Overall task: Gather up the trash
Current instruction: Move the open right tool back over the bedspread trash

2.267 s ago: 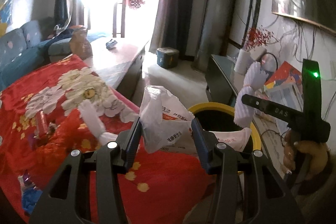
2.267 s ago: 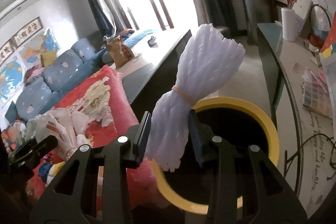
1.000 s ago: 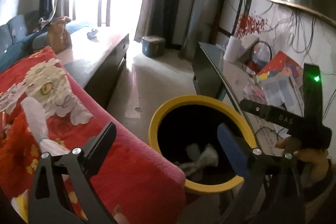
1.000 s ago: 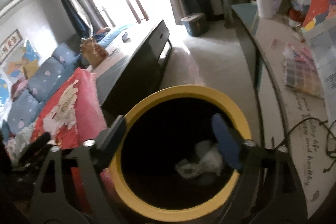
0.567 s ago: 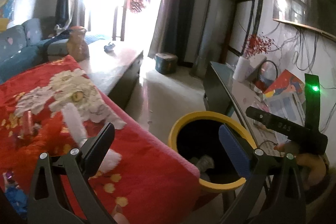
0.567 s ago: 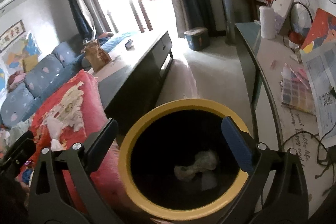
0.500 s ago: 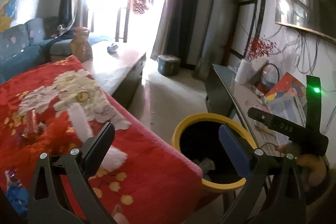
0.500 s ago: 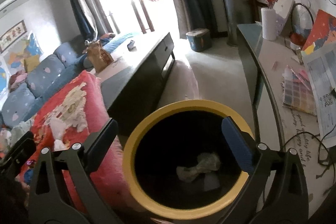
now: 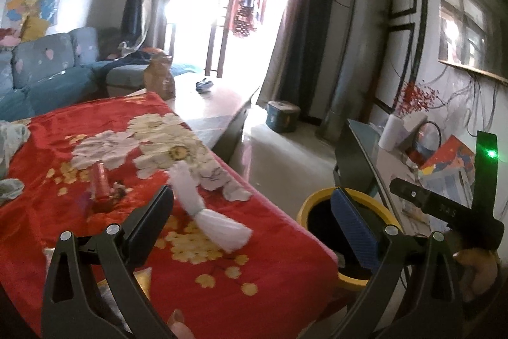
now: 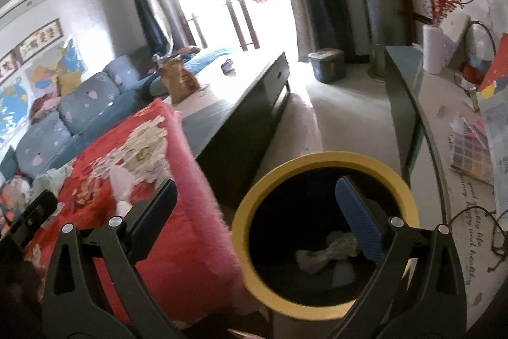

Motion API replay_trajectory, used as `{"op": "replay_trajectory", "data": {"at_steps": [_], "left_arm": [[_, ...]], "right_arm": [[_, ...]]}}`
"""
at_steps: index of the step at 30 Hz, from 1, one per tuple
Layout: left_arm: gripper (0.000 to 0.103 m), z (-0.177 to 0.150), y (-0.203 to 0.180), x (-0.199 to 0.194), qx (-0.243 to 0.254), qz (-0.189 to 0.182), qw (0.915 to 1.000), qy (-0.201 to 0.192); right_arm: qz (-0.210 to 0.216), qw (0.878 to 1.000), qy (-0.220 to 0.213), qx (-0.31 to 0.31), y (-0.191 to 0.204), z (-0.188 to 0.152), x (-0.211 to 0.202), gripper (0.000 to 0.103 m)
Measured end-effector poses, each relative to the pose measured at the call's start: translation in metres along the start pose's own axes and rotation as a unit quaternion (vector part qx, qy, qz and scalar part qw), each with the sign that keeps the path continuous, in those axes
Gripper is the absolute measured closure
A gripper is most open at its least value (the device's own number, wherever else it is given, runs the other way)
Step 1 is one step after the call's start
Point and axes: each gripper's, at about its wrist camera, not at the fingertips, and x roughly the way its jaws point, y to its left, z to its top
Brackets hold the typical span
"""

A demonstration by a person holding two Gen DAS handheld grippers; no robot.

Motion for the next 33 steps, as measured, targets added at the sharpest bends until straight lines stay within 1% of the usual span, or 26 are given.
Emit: {"op": "replay_trajectory", "data": {"at_steps": [12, 17, 24, 30, 33], "left_arm": [[0.007, -0.001, 0.043, -0.023, -0.035, 0.038, 0.9986, -0.012], [0.007, -0.002, 0.063, -0.033, -0.051, 0.055, 0.9970, -0.017], [0.007, 0.000, 0.090, -0.049, -0.061, 0.082, 0.9944, -0.022], [0.007, 0.003, 0.117, -0.063, -0.070, 0.105, 0.9917, -0.024], [0.007, 0.004, 0.129, -0.073, -0.070, 0.114, 0.9906, -0.028]], "right_arm": [[0.049, 0.998, 0.005, -0.043, 0.052, -0.014, -0.006, 0.011], [0.069, 0.995, 0.007, -0.069, 0.074, -0.021, -0.009, 0.011], [0.107, 0.988, 0.024, -0.105, 0.107, -0.031, -0.010, 0.011], [0.142, 0.979, 0.043, -0.139, 0.139, -0.044, -0.011, 0.011], [0.152, 0.976, 0.050, -0.151, 0.152, -0.050, -0.012, 0.011]]}}
